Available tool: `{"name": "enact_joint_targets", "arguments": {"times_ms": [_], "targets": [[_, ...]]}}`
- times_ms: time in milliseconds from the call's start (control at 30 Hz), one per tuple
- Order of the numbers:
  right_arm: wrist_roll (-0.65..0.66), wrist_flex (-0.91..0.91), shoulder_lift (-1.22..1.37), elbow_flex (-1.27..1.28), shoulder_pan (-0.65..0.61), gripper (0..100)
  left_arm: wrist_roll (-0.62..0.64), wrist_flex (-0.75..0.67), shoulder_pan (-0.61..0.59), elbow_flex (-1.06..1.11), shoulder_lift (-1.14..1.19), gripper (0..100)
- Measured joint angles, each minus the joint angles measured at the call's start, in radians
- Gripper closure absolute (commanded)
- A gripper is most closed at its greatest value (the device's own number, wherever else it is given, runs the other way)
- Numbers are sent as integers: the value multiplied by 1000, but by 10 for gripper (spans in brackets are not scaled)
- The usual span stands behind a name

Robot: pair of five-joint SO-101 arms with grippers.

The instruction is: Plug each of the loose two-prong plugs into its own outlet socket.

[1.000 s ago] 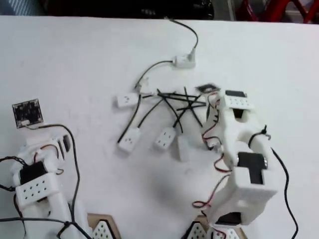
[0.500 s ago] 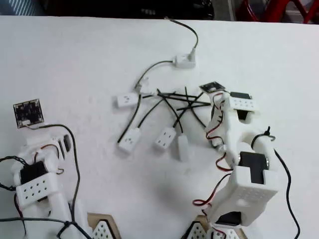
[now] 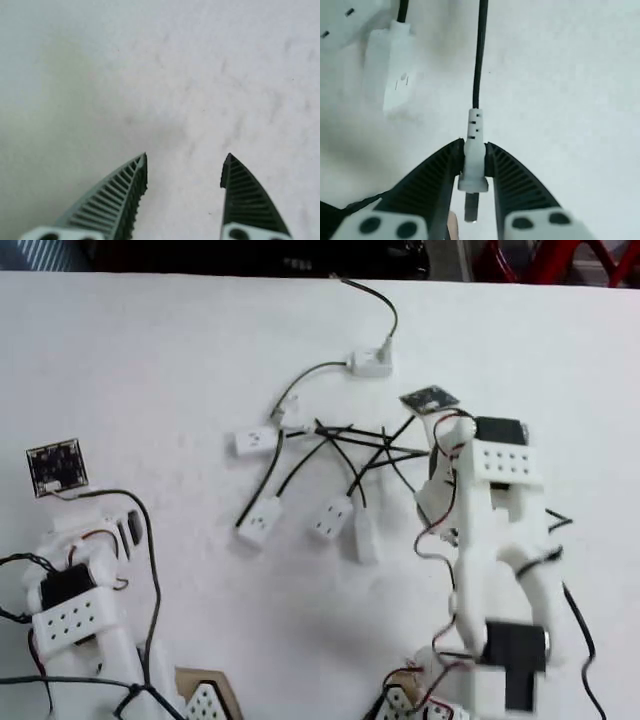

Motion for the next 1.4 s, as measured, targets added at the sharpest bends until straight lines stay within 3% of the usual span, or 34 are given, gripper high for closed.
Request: {"name": "enact_joint_targets", "arguments": {"times_ms": [333, 667, 933, 1267, 1400], "targets": [[3, 34, -497, 0, 94, 981, 0, 0, 0, 0, 0, 756], [-21, 5, -741, 0, 137, 981, 0, 0, 0, 0, 0, 756], [-190, -141, -758, 48, 133, 982, 0, 0, 0, 0, 0, 756], [-256, -476, -586, 529, -37, 981, 0, 0, 0, 0, 0, 756], [-256, -583, -463, 603, -78, 978, 0, 0, 0, 0, 0, 756]]}}
